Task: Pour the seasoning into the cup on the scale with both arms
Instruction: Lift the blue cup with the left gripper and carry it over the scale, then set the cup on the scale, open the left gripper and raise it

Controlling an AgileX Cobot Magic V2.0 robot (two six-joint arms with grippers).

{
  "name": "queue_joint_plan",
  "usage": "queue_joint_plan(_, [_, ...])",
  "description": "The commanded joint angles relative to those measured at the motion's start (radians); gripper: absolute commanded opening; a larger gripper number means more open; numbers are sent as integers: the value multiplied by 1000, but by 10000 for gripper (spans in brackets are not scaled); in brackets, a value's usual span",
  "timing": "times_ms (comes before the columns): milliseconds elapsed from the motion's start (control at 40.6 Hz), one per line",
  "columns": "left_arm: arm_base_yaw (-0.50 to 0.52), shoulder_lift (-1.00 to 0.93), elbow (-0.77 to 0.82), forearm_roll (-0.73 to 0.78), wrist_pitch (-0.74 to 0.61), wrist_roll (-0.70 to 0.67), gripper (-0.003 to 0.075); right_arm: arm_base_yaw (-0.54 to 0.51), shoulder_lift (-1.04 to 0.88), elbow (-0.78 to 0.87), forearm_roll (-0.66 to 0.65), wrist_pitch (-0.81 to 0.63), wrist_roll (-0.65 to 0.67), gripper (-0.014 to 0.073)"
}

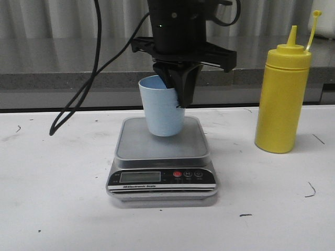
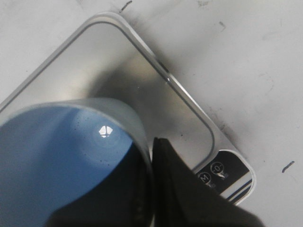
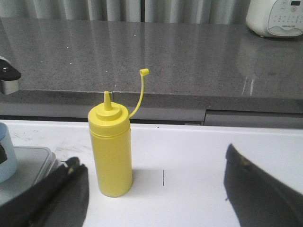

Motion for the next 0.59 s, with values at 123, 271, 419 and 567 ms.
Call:
queue_joint_plan(123, [-8, -59, -30, 14, 28, -11, -20, -8, 15, -37, 0, -80, 0, 602])
queue_joint_plan(271, [-8, -58, -4, 14, 28, -11, -20, -8, 15, -37, 0, -80, 0, 602])
queue_joint_plan(419, [-8, -58, 0, 14, 28, -11, -20, -8, 15, -37, 0, -80, 0, 602])
queue_joint_plan(567, [-8, -58, 0, 14, 28, -11, -8, -8, 15, -37, 0, -80, 0, 602])
